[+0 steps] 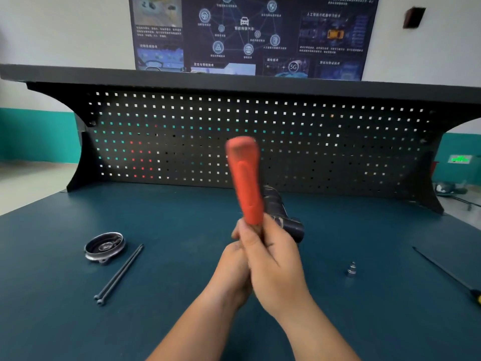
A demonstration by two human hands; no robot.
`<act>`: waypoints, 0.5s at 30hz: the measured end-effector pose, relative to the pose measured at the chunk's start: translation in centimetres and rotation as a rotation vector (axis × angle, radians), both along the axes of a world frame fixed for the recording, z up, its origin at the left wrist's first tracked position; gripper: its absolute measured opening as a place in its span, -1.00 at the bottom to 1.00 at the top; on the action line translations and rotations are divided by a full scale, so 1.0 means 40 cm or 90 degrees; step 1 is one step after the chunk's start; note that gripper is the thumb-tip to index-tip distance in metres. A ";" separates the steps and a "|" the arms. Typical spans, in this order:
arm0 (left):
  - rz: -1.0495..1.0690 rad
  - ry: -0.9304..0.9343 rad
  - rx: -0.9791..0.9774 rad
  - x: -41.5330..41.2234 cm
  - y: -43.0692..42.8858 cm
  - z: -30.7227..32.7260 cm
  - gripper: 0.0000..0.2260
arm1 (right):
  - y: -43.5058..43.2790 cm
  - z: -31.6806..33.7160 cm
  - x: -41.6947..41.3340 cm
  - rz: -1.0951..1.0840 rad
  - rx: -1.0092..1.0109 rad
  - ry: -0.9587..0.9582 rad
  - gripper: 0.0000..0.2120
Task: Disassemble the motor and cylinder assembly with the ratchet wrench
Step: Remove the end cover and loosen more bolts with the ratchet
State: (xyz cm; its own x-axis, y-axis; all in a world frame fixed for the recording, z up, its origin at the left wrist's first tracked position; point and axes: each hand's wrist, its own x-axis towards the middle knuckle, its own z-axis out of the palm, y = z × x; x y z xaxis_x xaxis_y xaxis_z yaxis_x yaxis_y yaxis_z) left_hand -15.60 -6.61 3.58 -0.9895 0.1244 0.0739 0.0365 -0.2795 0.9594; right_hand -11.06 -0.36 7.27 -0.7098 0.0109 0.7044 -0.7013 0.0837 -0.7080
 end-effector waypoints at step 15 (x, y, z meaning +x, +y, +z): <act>-0.070 -0.003 0.033 0.009 0.014 0.009 -0.62 | 0.032 -0.006 0.006 0.020 -0.470 -0.063 -0.69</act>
State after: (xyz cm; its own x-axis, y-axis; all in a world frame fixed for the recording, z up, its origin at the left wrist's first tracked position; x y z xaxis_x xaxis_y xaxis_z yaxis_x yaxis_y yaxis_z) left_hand -15.23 -6.07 3.94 -0.9703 0.2287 0.0783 -0.0016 -0.3301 0.9439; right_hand -10.82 0.93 7.02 -0.7769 0.4352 0.4550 -0.6260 -0.4572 -0.6317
